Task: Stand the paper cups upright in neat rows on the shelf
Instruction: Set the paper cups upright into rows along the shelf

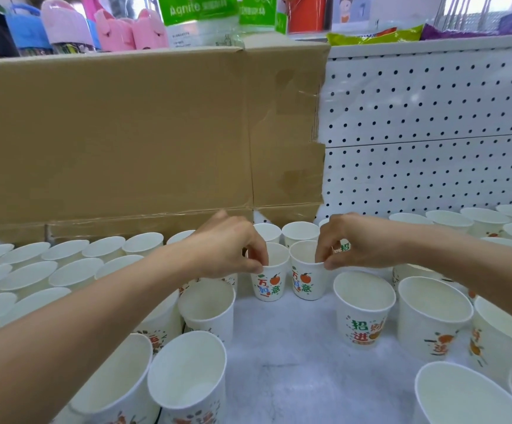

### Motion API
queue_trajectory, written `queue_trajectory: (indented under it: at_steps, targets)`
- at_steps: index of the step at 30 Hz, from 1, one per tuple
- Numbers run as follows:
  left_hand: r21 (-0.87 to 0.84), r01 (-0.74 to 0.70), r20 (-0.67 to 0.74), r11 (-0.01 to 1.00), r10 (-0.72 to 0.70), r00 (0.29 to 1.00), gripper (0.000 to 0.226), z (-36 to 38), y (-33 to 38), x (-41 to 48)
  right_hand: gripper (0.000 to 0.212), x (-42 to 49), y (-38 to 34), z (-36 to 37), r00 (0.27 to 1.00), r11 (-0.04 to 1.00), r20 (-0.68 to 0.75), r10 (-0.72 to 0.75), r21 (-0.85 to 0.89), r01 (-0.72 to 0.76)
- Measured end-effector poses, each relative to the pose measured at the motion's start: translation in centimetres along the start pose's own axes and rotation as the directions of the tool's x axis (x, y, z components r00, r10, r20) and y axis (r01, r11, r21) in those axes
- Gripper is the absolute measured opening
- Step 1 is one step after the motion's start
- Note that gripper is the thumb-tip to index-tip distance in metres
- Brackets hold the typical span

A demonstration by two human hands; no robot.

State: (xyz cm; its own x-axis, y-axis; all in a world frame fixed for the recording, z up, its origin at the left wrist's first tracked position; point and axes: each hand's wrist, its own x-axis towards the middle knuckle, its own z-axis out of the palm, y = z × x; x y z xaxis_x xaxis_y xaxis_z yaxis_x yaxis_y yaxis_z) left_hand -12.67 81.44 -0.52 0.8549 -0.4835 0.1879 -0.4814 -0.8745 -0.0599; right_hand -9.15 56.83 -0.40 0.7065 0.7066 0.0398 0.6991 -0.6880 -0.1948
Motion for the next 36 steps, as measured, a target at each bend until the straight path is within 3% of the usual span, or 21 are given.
queue_trajectory:
  at_steps: [12, 15, 19, 21, 23, 27, 30, 36]
  targets:
    - [0.035, 0.017, 0.045, 0.999, -0.019, 0.999, 0.013, 0.0, 0.1, 0.3, 0.02, 0.1, 1.3, -0.2, 1.0, 0.991, -0.005, 0.015, -0.131, -0.015]
    - [0.046, 0.041, 0.05, 0.998, -0.044, 0.998, 0.025, -0.6, 0.6, 0.1, 0.031, -0.3, 1.3, -0.2, 0.999, 0.993, -0.033, 0.025, -0.112, -0.029]
    - [-0.24, -0.033, -0.089, 0.97, 0.012, 0.996, 0.047, -2.0, 3.7, -0.5, 0.04, -3.1, 0.8, -1.8, 0.99, 0.998, -0.125, 0.062, 0.034, -0.059]
    - [-0.367, -0.104, -0.082, 0.924, 0.08, 0.993, 0.061, -2.4, 6.5, -0.5, 0.045, -5.6, 0.2, -3.1, 0.993, 0.989, -0.065, 0.102, 0.117, -0.094]
    - [-0.328, -0.139, -0.023, 0.934, 0.139, 0.99, 0.073, -2.3, 9.1, 0.4, 0.061, -8.1, -0.4, -4.2, 0.982, 0.976, 0.06, 0.178, 0.12, -0.184]
    - [-0.164, -0.163, 0.078, 0.973, 0.178, 0.981, 0.078, -1.4, 11.7, 2.8, 0.082, -11.2, -1.1, -4.7, 0.9, 0.933, 0.25, 0.358, -0.061, -0.354]
    - [-0.143, -0.155, 0.134, 0.978, 0.174, 0.976, 0.077, -0.7, 11.9, 3.8, 0.09, -12.0, -0.9, -4.1, 0.877, 0.913, 0.259, 0.406, -0.156, -0.377]
    - [-0.125, -0.125, 0.146, 0.984, 0.143, 0.979, 0.071, -1.1, 11.5, 2.7, 0.083, -11.5, -1.0, -2.8, 0.93, 0.943, 0.167, 0.328, -0.122, -0.31]
